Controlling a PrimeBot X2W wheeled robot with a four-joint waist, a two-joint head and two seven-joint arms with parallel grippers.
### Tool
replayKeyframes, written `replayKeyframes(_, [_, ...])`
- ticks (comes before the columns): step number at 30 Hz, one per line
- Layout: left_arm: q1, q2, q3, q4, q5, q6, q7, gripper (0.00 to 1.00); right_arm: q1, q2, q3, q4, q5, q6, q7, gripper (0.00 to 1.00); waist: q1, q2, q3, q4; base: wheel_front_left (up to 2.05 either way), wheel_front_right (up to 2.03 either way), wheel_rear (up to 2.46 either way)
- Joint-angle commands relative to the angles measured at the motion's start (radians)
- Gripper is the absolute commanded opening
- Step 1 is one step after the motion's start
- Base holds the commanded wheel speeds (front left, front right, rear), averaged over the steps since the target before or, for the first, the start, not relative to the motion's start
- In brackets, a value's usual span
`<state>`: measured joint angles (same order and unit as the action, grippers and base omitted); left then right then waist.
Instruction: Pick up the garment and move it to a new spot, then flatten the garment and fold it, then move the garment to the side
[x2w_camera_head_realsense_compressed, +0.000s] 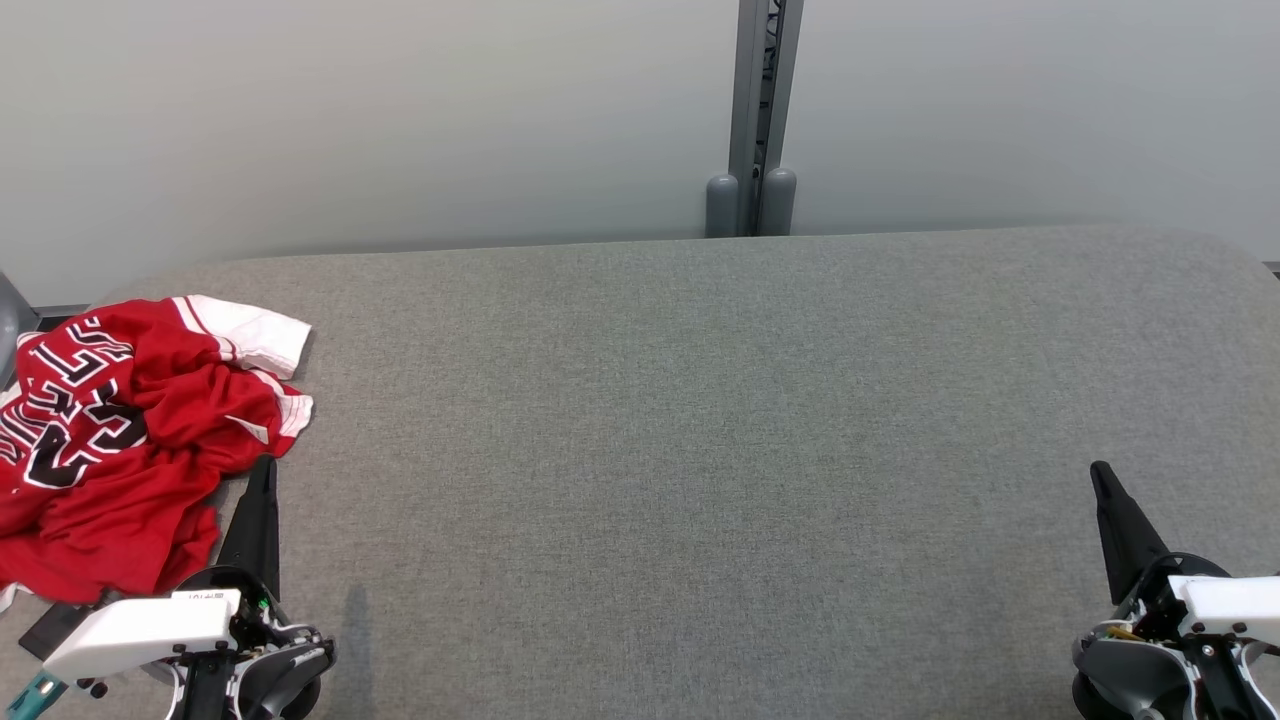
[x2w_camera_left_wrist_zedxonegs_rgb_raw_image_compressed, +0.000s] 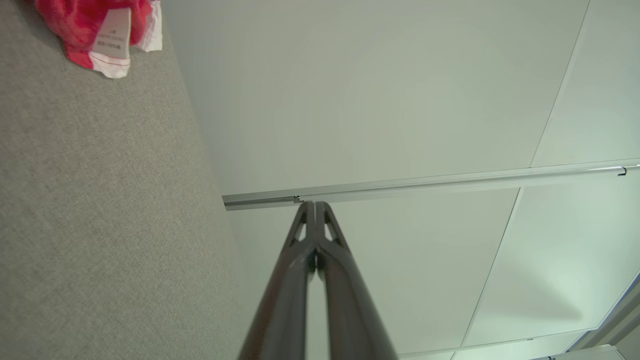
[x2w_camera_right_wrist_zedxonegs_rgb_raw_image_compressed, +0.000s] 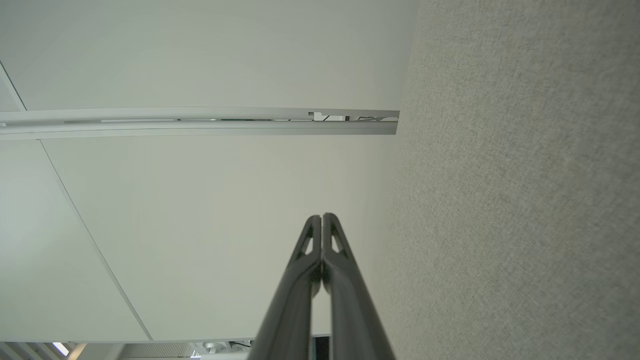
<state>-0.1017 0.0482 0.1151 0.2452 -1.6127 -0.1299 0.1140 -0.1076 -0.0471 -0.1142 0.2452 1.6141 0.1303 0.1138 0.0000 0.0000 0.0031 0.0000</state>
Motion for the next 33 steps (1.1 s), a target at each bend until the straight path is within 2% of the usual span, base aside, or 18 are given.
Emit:
replayKeyframes(1, [-0.014, 0.002, 0.002, 0.000, 0.000, -0.004, 0.003, 0.00, -0.004, -0.005, 0.000, 0.002, -0.002, 0.001, 0.002, 0.00, 0.0000, 0.0000, 0.000, 0.000, 0.00, 0.00, 0.00])
replayKeyframes(33, [-0.014, 0.002, 0.002, 0.000, 0.000, -0.004, 0.003, 0.00, -0.004, -0.005, 0.000, 0.002, -0.002, 0.001, 0.002, 0.00, 0.0000, 0.0000, 0.000, 0.000, 0.00, 0.00, 0.00])
